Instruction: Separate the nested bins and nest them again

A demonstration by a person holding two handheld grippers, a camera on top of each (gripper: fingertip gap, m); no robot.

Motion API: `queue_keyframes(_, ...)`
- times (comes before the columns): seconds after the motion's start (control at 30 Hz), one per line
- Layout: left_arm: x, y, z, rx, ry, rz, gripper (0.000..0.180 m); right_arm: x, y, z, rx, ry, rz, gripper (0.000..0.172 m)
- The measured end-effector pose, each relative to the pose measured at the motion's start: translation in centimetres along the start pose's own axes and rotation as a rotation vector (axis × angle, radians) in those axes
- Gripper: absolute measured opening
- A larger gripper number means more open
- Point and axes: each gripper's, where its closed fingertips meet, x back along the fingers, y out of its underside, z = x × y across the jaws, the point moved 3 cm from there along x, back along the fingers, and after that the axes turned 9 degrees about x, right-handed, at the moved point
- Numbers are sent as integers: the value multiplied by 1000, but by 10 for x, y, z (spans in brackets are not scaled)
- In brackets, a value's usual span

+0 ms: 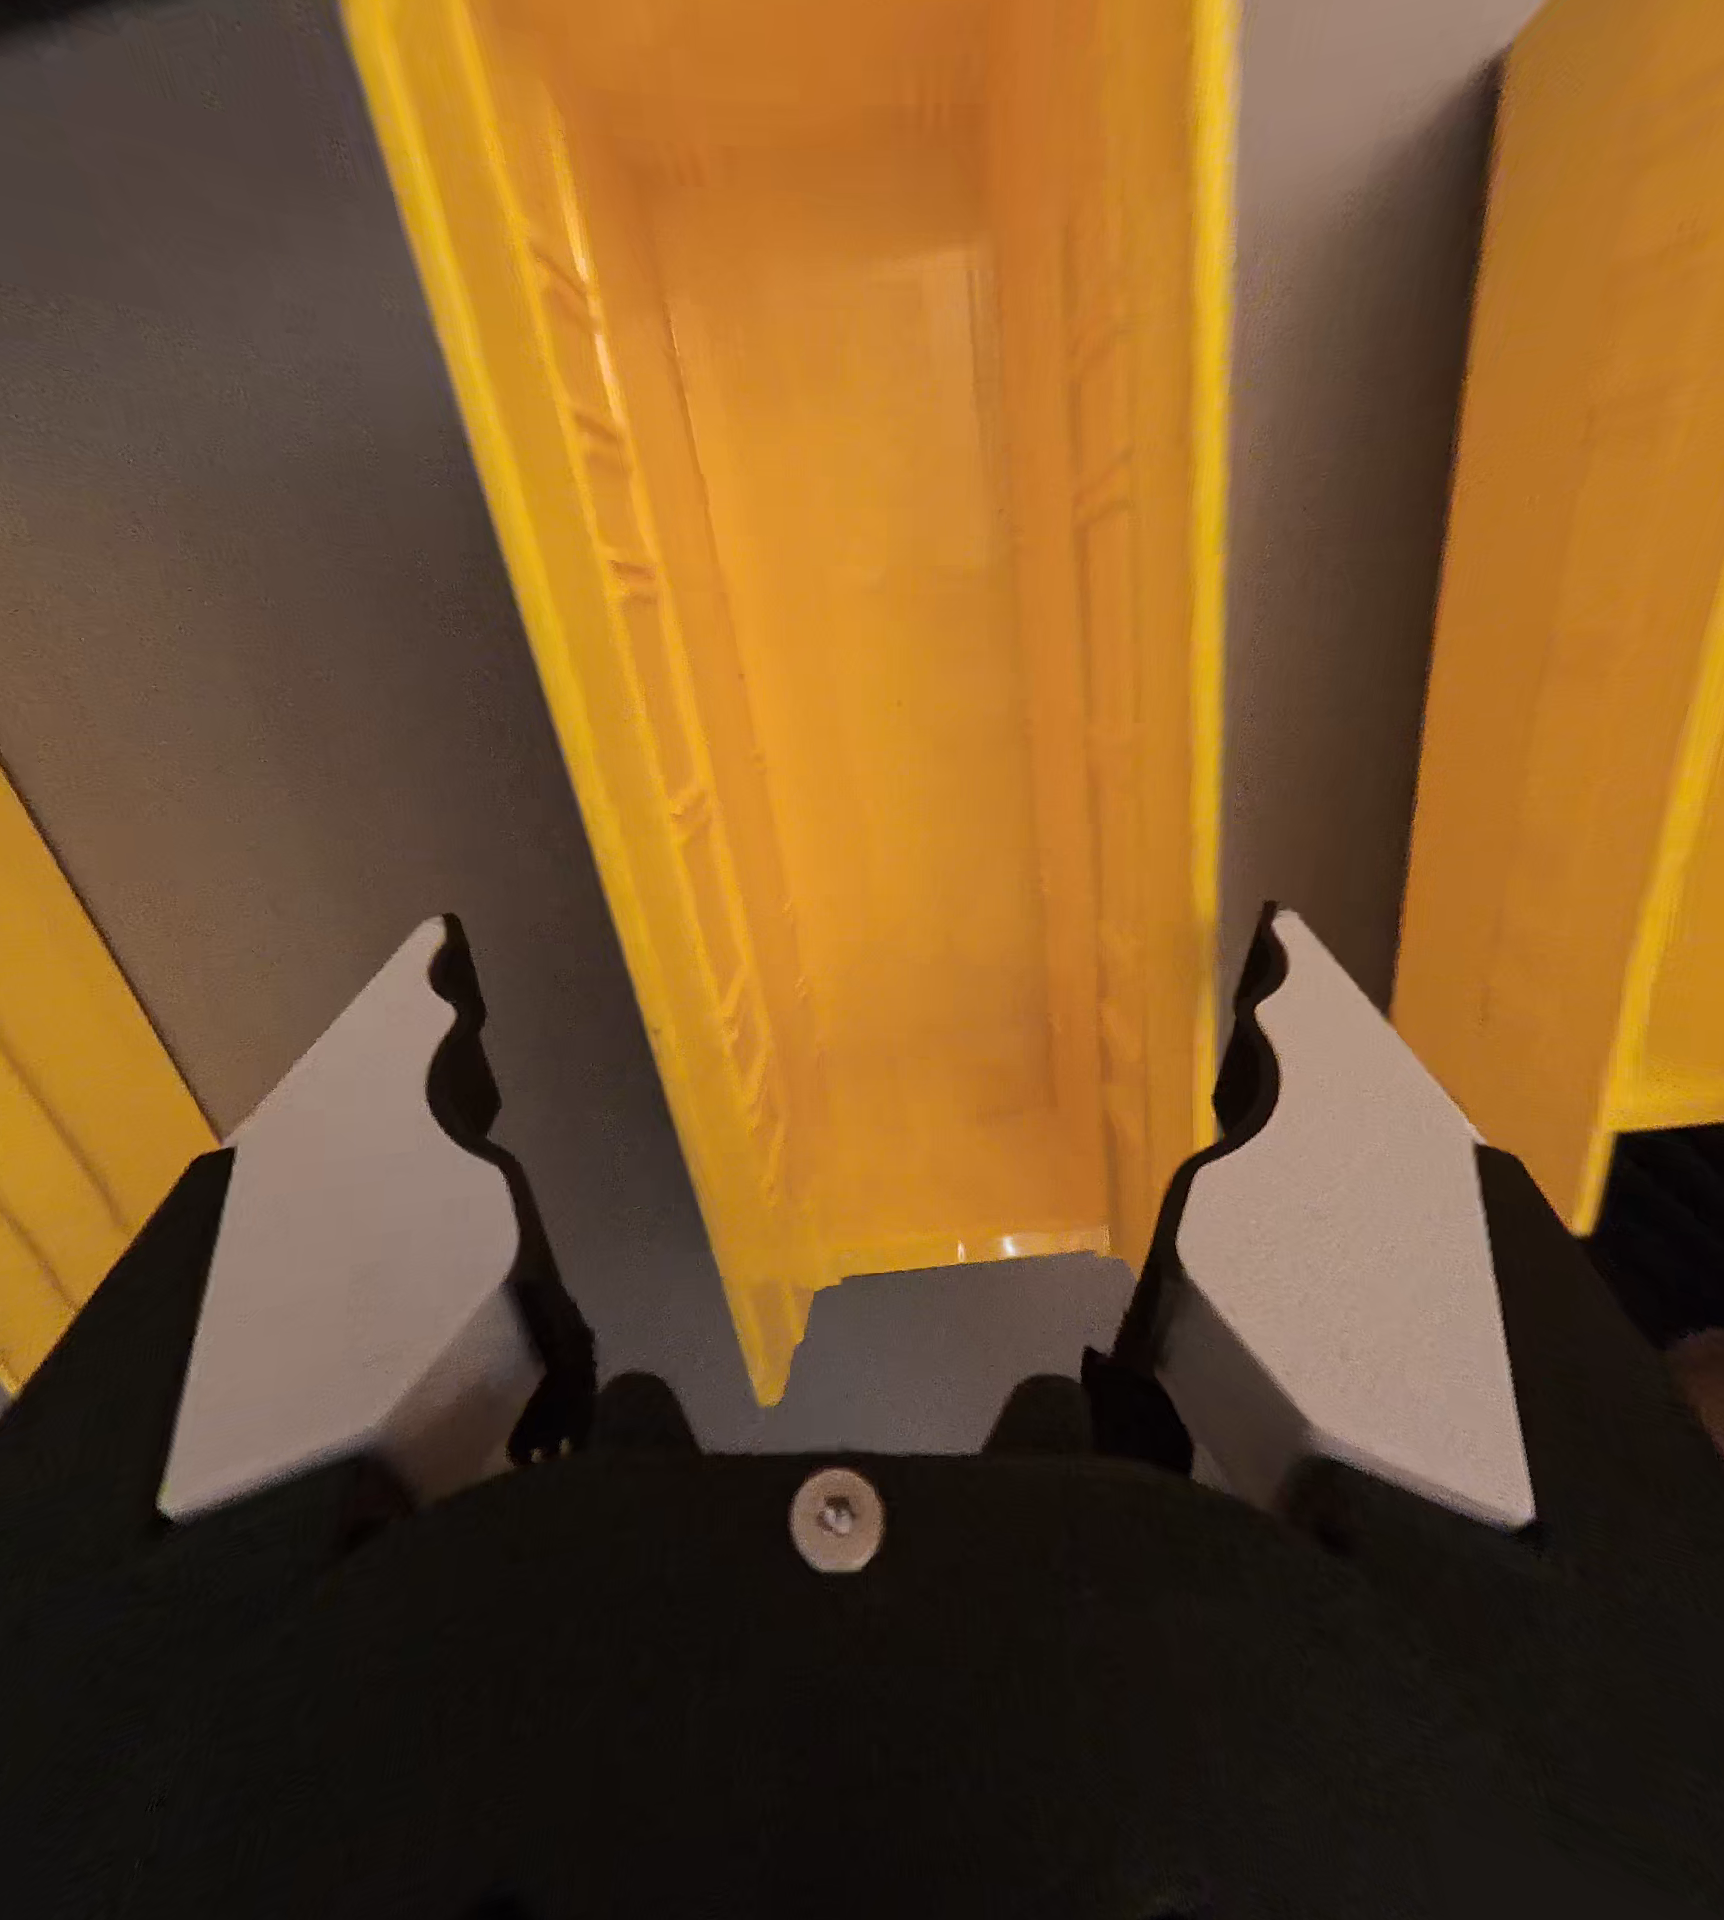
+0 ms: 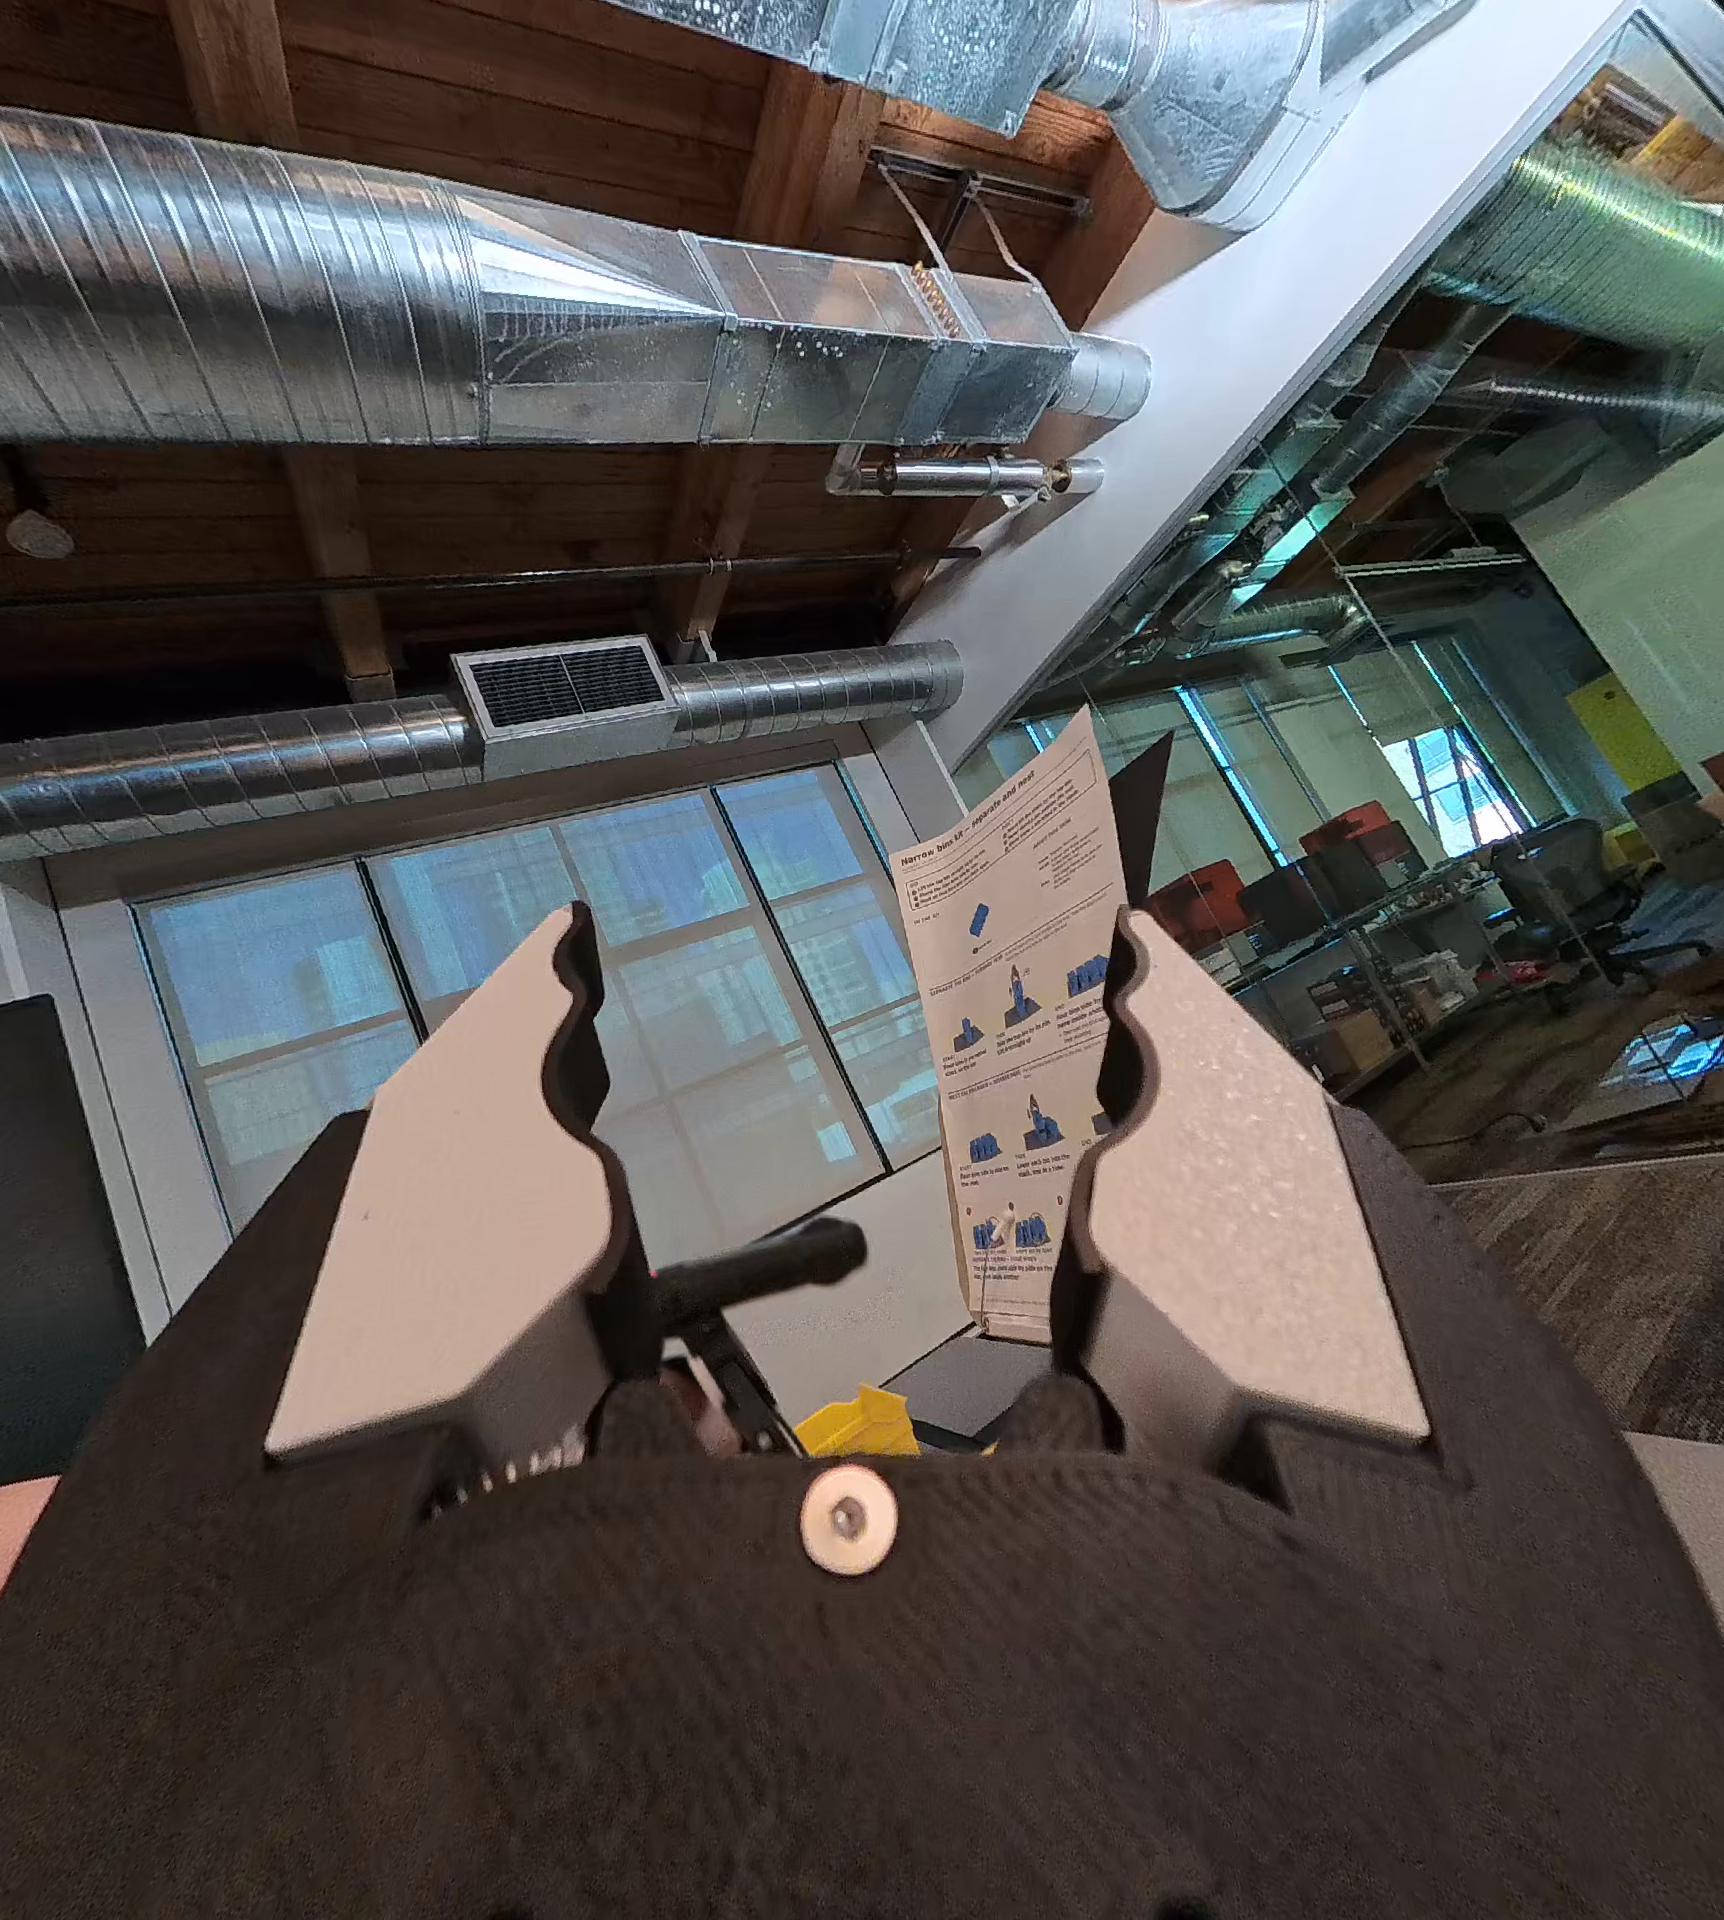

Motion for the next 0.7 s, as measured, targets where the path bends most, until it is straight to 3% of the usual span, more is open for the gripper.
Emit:
queue_keyframes(0.13, 56, -21, -18, -44, 84, 176, 136, -2, 2, -1, 5, 4, -9, 97)
queue_keyframes(0.23, 90, -40, -81, -50, -17, 338, 135, -3, 5, 1, 2, 8, -16, 97)
queue_keyframes(0.3, 97, -39, -138, -44, -152, 359, 138, -4, 6, 2, 0, 9, -18, 97)
queue_keyframes(0.33, 95, -36, -165, -36, -196, 347, 140, -4, 7, 3, 2, 11, -22, 97)
queue_keyframes(0.43, 74, -14, -216, 24, -152, 239, 157, -6, 10, 4, 7, 16, -33, 97)
queue_keyframes(0.57, 44, 6, -267, 178, -65, 196, 158, -9, 17, 7, 10, 30, -61, 97)
queue_keyframes(0.7, 21, 14, -307, 206, -71, 191, 158, -11, 22, 10, 15, 44, -82, 97)
